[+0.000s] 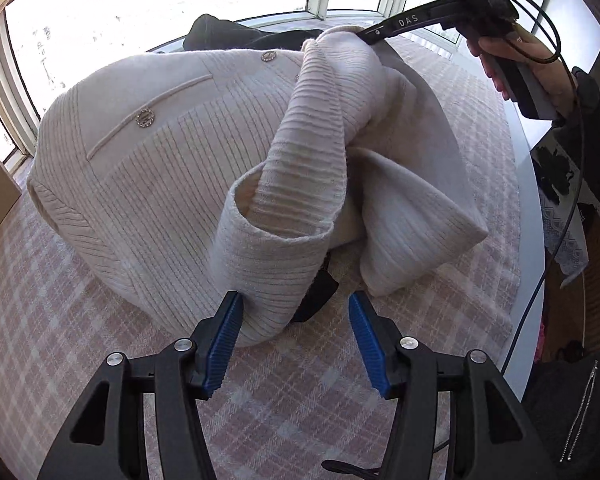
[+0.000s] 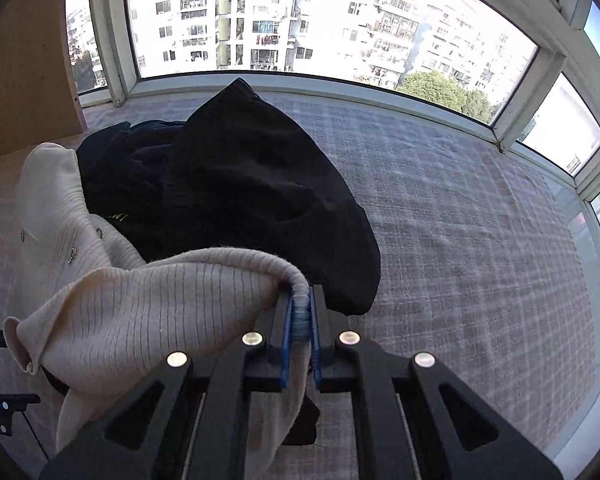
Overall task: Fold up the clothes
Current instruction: 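Grasp the cardigan sleeve cuff with the left tool, then lift the cardigan with both tools and shake it out in the air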
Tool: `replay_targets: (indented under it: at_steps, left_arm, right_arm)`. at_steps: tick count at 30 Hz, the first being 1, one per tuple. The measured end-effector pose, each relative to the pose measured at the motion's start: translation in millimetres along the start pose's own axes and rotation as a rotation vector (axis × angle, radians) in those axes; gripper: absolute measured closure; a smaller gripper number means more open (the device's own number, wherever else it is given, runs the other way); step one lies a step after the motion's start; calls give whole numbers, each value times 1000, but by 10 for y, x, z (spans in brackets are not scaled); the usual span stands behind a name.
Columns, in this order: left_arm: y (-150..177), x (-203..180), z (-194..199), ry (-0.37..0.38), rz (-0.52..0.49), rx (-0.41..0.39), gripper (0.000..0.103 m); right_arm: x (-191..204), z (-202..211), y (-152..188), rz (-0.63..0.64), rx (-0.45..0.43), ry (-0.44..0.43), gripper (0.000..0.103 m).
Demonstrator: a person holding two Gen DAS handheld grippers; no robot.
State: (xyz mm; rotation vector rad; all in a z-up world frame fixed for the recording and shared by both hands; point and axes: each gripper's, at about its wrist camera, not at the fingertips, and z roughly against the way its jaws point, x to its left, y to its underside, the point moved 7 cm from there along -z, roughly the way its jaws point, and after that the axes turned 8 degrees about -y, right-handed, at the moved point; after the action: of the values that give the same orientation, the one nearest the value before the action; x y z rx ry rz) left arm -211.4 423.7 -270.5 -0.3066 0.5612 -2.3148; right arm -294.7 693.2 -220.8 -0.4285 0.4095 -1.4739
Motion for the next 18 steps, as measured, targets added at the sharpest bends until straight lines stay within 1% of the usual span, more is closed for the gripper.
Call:
replay_targets:
  at_steps: [3,4,6,7,9,10,15,18]
  left_arm:
    - [-23,20,-136,-68,12,11,50]
    - [-32,35,-169,-78,8,13,53]
    - [-45,67,-217,-79,6,12,71]
    - [-46,92,-220,-59,21,9,83]
    - [-40,145,-201,-13,55,3,89]
    - [-37,173,-183,-4,65,-1,95]
    - [-45,297,-30,41,104,-31,97]
    - [-67,394,176,84,132,-75,97]
  right_arm:
    - [-6,21,-5,3,-10,-17,95]
    - [-14,31,-3,3,-12,-21,95]
    - [-33,36,7,1,-16,-27,95]
    - [-36,34,15,1,-15,-29,95]
    - [-40,27,32,3,-12,-33,95]
    - [-35,19,40,8,-9,-32,95]
    - [-26,-48,90,9,8,-41,95]
    - [-56,-23,116,-13,-6,-65,95]
